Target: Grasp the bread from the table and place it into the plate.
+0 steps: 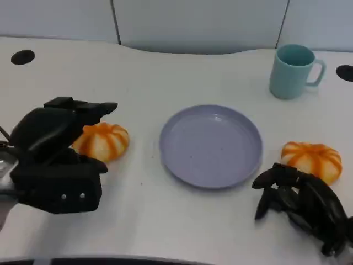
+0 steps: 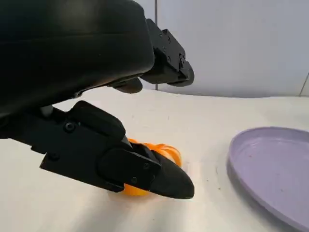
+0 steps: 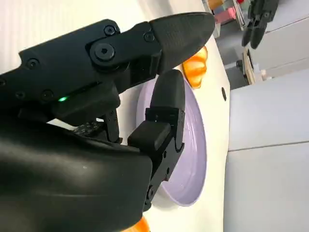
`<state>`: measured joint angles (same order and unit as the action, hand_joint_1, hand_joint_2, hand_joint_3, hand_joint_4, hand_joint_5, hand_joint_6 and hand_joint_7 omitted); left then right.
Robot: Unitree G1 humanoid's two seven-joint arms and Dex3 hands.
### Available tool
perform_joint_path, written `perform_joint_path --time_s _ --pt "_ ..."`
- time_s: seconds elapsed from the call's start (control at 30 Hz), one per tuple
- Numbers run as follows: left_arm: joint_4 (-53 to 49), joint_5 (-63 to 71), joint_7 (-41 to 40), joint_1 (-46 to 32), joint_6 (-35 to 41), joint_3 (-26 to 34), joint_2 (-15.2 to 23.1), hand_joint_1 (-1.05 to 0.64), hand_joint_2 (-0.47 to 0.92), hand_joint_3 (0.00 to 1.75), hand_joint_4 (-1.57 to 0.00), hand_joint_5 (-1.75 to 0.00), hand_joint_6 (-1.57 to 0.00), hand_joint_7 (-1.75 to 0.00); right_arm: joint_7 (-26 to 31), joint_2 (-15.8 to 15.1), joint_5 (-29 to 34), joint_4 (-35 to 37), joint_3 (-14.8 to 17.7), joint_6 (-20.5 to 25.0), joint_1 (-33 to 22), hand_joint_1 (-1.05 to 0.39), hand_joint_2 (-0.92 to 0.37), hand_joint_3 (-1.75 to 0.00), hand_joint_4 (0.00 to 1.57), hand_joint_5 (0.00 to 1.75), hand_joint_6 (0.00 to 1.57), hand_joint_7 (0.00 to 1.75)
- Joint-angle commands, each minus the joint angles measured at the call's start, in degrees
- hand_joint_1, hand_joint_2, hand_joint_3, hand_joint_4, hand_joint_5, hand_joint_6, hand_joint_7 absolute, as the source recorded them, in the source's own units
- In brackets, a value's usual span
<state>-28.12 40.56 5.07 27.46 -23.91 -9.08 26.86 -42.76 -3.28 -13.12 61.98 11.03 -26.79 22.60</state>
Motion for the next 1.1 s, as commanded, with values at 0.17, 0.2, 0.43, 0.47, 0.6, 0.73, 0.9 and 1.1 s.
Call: perform_joint_path --time_s 0.17,0.2,0.43,0.47,0.6,0.73,0.9,1.1 --pt "-11.2 4.6 0.8 10.0 6.8 -8.8 0.2 -0.91 0.92 0.06 0.00 -0.17 -0.11 0.00 -0.2 -0.3 0.0 0.6 0.0 1.9 -1.8 -0.51 -0.92 -0.14 0.66 1.55 0.72 1.05" --pt "-13.0 5.3 0.5 11.2 7.6 -10.0 -0.3 -0.91 0.92 0.06 0.00 -0.15 -0.10 0.00 0.1 -0.4 0.3 0.4 -0.2 1.6 -1.9 -0.52 -0.92 -0.14 0.66 1.55 0.72 1.05" --pt "-26.4 6.2 -3.1 18.1 10.4 -15.5 -4.6 -0.90 0.91 0.02 -0.01 -0.15 -0.11 -0.02 0.7 -0.4 0.8 -0.9 -0.8 0.4 -2.8 -0.55 -0.92 -0.16 0.65 1.58 0.73 1.06" --pt "-28.2 6.1 -3.2 19.1 10.8 -16.0 -5.2 -0.90 0.91 0.02 -0.01 -0.15 -0.11 -0.02 0.6 -0.3 0.6 -0.8 -0.7 0.4 -2.8 -0.55 -0.92 -0.16 0.65 1.58 0.72 1.06" --pt "-34.9 6.0 -3.9 22.3 12.1 -18.1 -7.4 -0.91 0.91 0.01 0.00 -0.17 -0.12 -0.02 0.4 -0.3 0.5 -1.4 -0.9 0.4 -3.1 -0.54 -0.92 -0.16 0.65 1.58 0.72 1.06" --pt "-39.3 5.8 -4.7 24.2 13.8 -19.5 -9.1 -0.91 0.90 0.00 0.00 -0.19 -0.12 -0.02 0.4 -0.2 0.3 -2.2 -1.0 0.9 -3.5 -0.53 -0.92 -0.16 0.65 1.58 0.71 1.07" --pt "-43.9 6.3 -5.1 26.1 17.3 -21.6 -11.5 -0.91 0.90 0.00 0.00 -0.21 -0.11 -0.01 0.7 -0.2 0.6 -1.9 -1.2 0.0 -3.9 -0.53 -0.92 -0.15 0.65 1.58 0.72 1.07" --pt "-46.5 6.2 -5.8 26.9 18.8 -23.7 -12.9 -0.90 0.88 0.00 0.00 -0.23 -0.12 -0.02 0.1 0.0 0.0 -3.0 -1.2 0.8 -4.4 -0.54 -0.92 -0.16 0.66 1.60 0.72 1.06"
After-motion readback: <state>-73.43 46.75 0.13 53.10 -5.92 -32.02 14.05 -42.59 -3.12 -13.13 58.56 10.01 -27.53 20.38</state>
